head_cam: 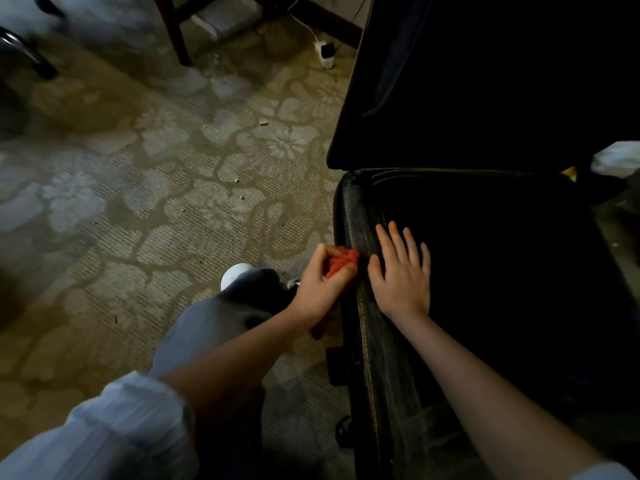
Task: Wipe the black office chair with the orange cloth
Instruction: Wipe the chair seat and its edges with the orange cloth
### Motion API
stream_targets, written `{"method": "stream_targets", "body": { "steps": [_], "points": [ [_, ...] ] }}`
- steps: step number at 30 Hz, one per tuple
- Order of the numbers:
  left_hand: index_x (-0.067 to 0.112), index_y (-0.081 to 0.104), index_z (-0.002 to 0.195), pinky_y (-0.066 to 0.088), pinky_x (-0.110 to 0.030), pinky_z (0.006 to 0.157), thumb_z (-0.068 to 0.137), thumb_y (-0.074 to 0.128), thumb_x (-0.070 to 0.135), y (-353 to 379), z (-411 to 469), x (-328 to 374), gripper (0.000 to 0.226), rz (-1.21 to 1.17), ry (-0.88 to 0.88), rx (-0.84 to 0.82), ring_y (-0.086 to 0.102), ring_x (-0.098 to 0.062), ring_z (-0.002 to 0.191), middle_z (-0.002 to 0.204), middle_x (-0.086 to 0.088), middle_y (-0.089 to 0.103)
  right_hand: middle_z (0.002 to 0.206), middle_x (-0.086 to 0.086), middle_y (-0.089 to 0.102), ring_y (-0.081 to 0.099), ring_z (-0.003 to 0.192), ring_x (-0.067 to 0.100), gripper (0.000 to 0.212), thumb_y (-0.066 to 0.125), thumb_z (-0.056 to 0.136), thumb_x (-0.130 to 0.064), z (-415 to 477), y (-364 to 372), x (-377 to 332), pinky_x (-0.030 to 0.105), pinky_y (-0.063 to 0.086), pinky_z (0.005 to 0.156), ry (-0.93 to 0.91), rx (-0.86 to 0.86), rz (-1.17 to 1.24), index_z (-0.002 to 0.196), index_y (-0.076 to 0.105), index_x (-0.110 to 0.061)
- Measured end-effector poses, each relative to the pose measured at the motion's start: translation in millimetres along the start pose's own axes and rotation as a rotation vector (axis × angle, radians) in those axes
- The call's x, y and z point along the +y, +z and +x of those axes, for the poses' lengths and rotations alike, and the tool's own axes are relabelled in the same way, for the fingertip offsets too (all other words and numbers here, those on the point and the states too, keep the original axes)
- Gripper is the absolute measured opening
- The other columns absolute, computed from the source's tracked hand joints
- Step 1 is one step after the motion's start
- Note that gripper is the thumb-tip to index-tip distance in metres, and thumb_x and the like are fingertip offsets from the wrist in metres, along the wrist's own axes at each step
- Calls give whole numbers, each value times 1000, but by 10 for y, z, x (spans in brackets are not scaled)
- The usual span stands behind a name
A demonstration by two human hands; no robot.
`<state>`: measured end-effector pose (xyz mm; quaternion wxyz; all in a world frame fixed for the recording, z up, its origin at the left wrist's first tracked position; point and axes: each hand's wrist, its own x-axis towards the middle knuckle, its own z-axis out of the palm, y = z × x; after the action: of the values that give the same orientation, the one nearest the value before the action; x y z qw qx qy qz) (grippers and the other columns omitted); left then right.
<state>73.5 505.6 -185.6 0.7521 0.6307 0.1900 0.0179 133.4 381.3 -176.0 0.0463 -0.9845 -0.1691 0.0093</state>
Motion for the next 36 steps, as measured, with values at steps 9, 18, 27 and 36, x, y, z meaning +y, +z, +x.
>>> {"method": "stream_targets", "body": {
  "steps": [9,18,27,36],
  "points": [
    [18,61,103,48,-28,77,94,56,26,-105,902,317,13,-297,-56,247,63,-10,85,93,2,66,153,1,30,21,143,21,66,11,88,-44,-8,21,11,40,4,115,-10,30,58,146,34,-23],
    [8,62,101,47,-19,75,90,49,2,-14,808,132,17,-258,-58,206,58,1,74,83,5,63,150,4,37,27,141,25,65,17,86,-40,26,34,-31,47,13,114,3,63,53,143,40,-20],
    [24,59,83,49,-30,69,82,68,12,-94,358,-4,15,139,61,111,57,-6,70,77,5,61,152,1,32,22,143,21,68,10,86,-44,16,3,-19,42,8,115,5,37,63,145,36,-22],
    [27,64,113,49,-32,83,84,63,38,-219,1068,305,31,446,234,378,58,-14,91,99,0,59,150,1,36,26,142,21,65,14,87,-41,6,37,-4,40,9,114,3,64,88,143,40,-22]
  ]
}}
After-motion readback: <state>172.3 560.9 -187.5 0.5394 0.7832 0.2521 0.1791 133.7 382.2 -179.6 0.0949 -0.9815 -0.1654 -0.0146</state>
